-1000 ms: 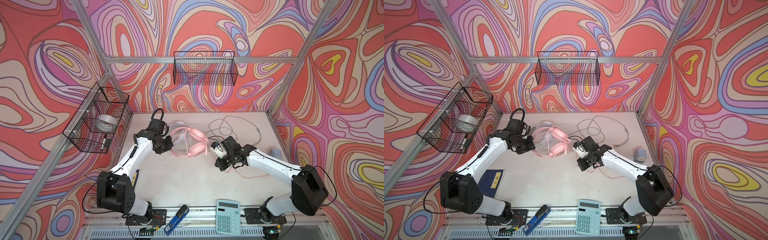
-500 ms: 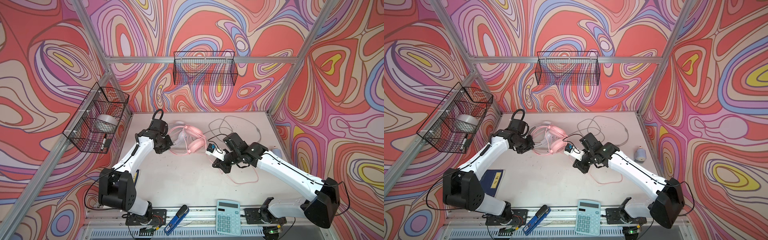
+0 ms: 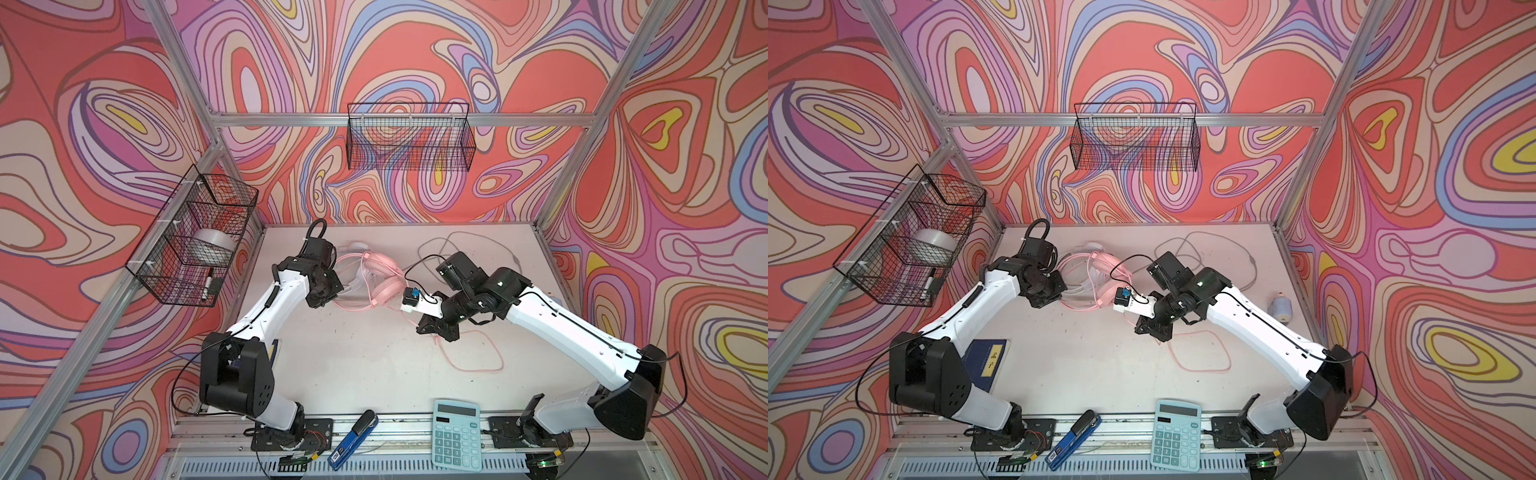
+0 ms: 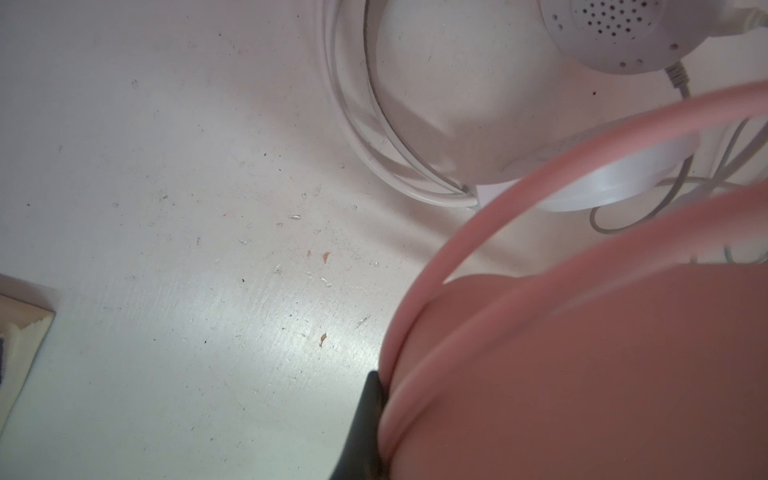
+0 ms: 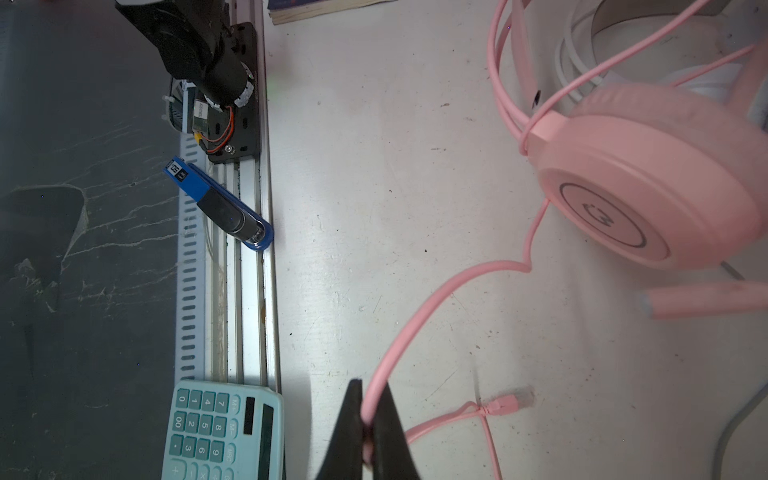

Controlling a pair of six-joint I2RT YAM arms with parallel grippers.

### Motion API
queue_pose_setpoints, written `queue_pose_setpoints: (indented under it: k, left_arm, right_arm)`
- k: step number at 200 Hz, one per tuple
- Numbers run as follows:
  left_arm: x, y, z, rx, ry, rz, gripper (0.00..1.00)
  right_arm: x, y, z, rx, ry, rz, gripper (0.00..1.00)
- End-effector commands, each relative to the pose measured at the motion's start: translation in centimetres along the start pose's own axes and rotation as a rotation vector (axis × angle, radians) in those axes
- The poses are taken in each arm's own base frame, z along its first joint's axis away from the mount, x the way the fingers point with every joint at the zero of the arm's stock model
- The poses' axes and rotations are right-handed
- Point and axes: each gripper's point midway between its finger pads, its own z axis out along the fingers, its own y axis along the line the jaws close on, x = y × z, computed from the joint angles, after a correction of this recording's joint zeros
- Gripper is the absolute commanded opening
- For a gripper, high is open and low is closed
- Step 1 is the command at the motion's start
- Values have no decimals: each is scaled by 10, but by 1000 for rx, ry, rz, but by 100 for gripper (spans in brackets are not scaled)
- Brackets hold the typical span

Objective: Wrap the headphones
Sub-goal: 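Lift the pink cable with the right gripper over the held headset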

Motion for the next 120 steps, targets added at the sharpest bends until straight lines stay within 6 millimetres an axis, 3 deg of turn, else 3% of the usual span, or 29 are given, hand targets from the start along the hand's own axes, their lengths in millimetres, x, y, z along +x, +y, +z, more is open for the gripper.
queue_pose_setpoints:
  k: [1,55,120]
  left_arm:
    - [-22,-20,-9,57,-59,-57,0]
    - [-34,-39,-5,34,-80,-22,0]
    - [-15,-33,19,-133,-33,130,0]
  right_arm:
    - [-9,2,-1,-13,4,-72,0]
    - [-34,-8,-3,2,-2,-185,0]
    - [-54,-30,-12,67,34,-285,0]
